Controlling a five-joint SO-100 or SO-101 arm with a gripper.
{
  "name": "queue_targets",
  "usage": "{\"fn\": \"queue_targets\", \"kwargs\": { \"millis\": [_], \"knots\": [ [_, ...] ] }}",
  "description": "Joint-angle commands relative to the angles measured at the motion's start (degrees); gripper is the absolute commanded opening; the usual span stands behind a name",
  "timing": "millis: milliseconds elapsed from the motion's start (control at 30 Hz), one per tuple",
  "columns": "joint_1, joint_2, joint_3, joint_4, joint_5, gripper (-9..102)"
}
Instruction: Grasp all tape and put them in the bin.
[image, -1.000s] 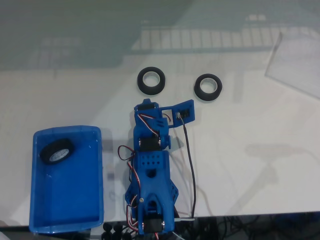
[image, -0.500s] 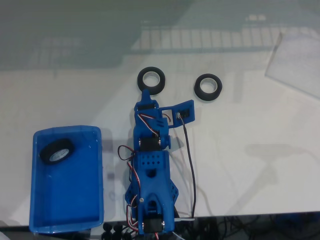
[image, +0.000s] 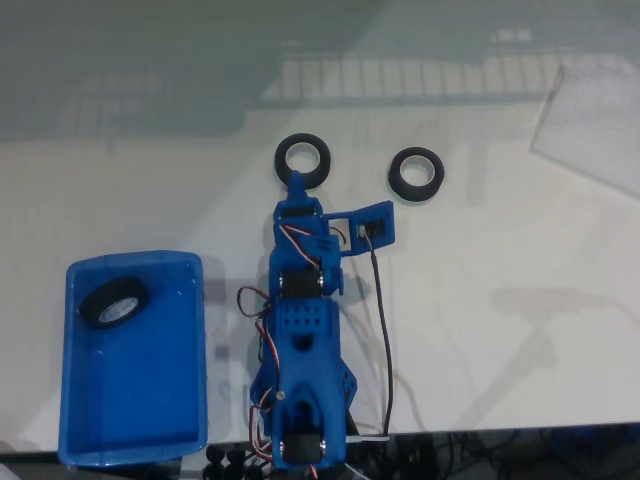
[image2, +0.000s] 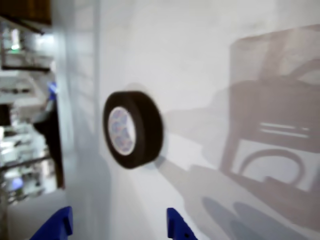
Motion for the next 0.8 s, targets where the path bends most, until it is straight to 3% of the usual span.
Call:
{"fn": "queue_targets", "kwargs": {
  "millis": [0, 767],
  "knots": [
    [-0.4, -9.1, -8.9, 1.1, 0.3, 26],
    [2.1, -72.9, -49.8, 5.6, -5.7, 30]
  ]
}}
